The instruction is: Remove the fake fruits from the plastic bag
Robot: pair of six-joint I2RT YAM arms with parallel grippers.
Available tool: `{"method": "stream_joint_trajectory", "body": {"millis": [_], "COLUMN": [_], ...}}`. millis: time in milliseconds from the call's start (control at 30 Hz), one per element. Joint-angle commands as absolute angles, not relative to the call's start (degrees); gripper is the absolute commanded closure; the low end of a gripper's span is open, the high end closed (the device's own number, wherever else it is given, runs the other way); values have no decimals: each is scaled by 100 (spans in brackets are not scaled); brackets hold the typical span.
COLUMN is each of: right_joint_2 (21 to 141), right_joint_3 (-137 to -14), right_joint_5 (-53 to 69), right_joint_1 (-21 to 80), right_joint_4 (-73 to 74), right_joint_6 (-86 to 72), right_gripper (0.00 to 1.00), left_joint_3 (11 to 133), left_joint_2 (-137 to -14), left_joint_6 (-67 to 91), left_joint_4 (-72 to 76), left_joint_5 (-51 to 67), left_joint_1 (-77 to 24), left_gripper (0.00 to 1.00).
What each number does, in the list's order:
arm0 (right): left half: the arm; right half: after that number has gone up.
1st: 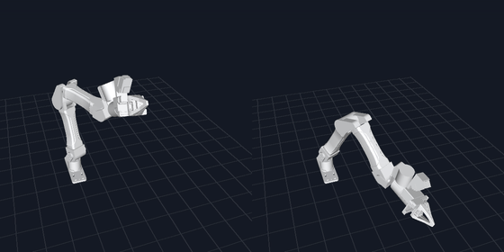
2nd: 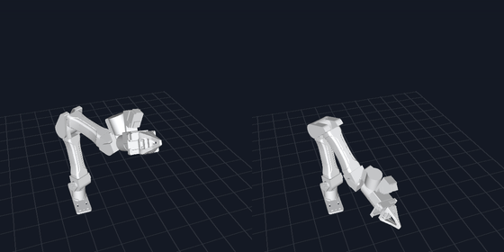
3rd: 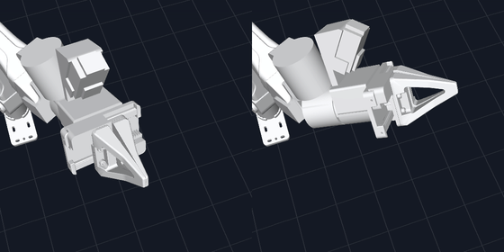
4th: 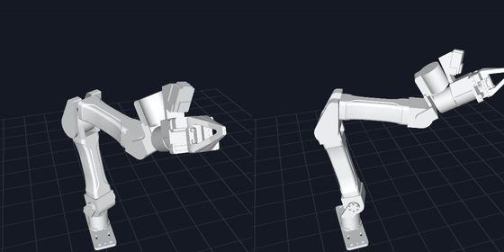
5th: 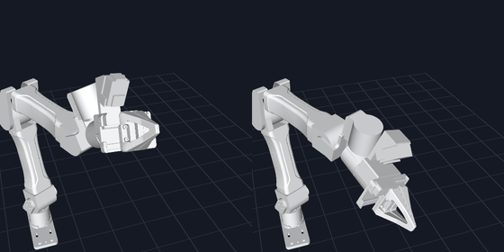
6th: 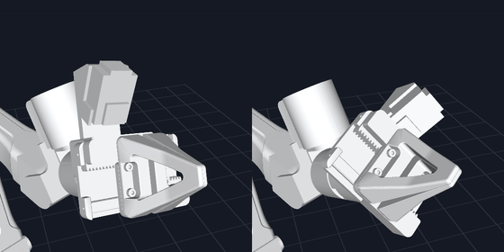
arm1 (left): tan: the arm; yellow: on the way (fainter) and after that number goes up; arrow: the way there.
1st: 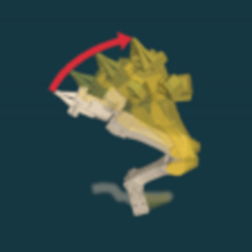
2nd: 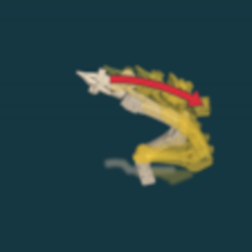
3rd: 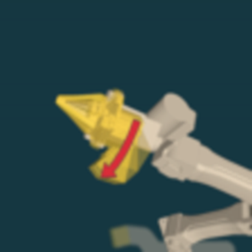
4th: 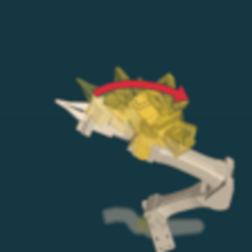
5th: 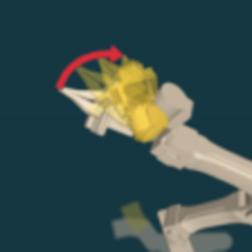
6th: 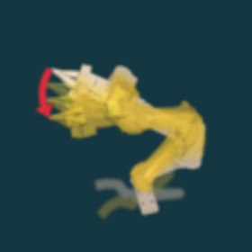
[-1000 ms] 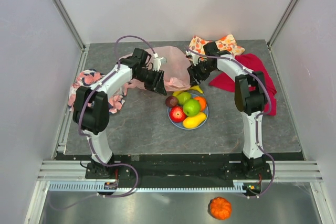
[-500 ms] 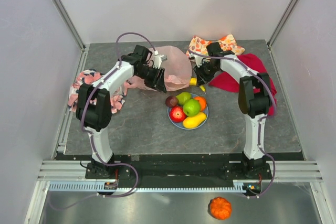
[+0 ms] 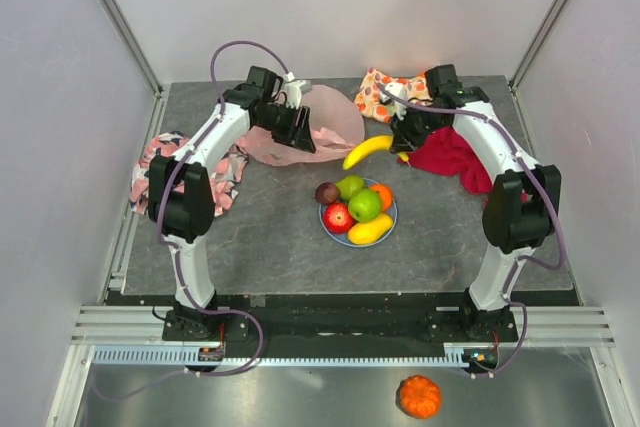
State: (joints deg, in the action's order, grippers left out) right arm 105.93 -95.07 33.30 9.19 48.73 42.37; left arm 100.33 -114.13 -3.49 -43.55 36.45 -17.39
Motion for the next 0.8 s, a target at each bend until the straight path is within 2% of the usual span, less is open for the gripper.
{"method": "stream_joint_trajectory", "body": {"millis": [0,300,667,767], "right_joint_2": [10854,11619,11742,11768], "right_joint_3": [-9921,-10907,-10837,-10793], "right_joint_5": [3981,3833,3647,3656], "right_joint_1": [1397,1977,2127,2179], "right_joint_4": [5562,6635,7207,7190], "right_joint_6": [5613,6907,7497,7488], "right_gripper": [76,73,68,61], "left_joint_3": [9766,8886,8640,8640], "left_joint_2": [-11260,-10714,-10661,-10705], "left_joint_6": [-440,-527,-589,-589], "left_joint_4": [-4315,-4307,-4298,-4307], "left_joint_5": [3929,3832,3849,3885], "left_joint_1": [-1767,-1758,-1758,-1758], "left_gripper": [49,50,50,50]}}
